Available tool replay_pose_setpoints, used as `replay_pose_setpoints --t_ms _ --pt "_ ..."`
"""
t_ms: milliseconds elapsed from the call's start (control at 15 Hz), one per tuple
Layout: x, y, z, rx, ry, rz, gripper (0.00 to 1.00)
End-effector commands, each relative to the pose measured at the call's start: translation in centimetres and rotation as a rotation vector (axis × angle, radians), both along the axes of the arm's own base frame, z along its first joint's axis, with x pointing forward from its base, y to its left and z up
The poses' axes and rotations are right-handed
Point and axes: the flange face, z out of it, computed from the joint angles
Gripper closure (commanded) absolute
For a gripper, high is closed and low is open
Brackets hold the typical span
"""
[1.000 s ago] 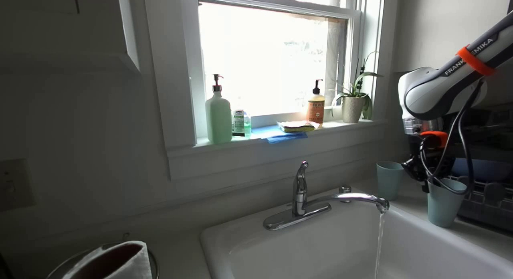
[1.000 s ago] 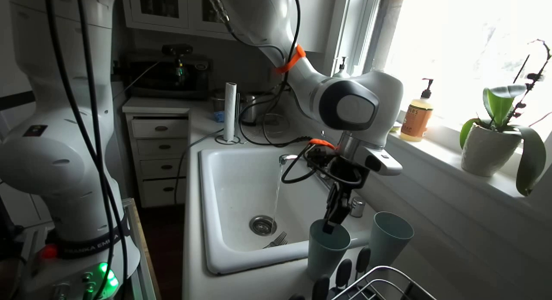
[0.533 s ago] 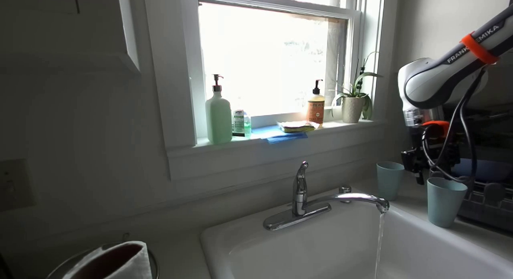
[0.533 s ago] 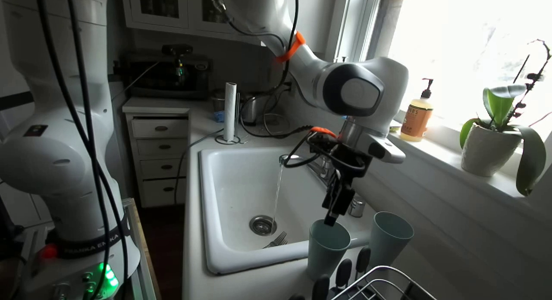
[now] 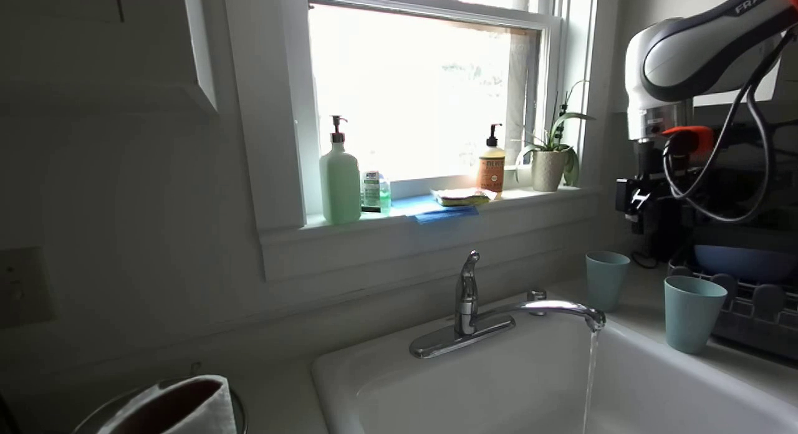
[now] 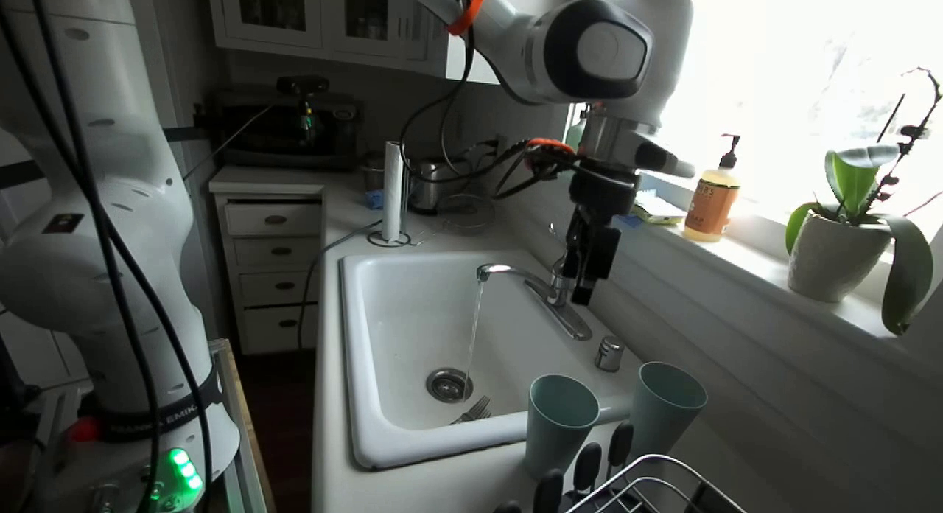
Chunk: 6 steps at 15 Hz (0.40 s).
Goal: Push the faucet handle upwards then push the faucet to the right, place the cup at the front of the counter under the running faucet then put it back on the counter
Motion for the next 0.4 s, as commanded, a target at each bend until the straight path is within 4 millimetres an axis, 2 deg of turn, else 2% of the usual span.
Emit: replay_pose_setpoints --t_ms 0,67,200,333 --pt "0.0 1.6 3.3 -0.025 -0.022 -0.005 0.00" --pt "0.2 0.9 1.7 -0.007 -0.022 0.004 0.00" --pt "0.3 1.4 2.7 -0.011 -0.034 0.005 0.00" --pt "0.2 1.4 2.8 -0.011 -0.035 0.005 0.00"
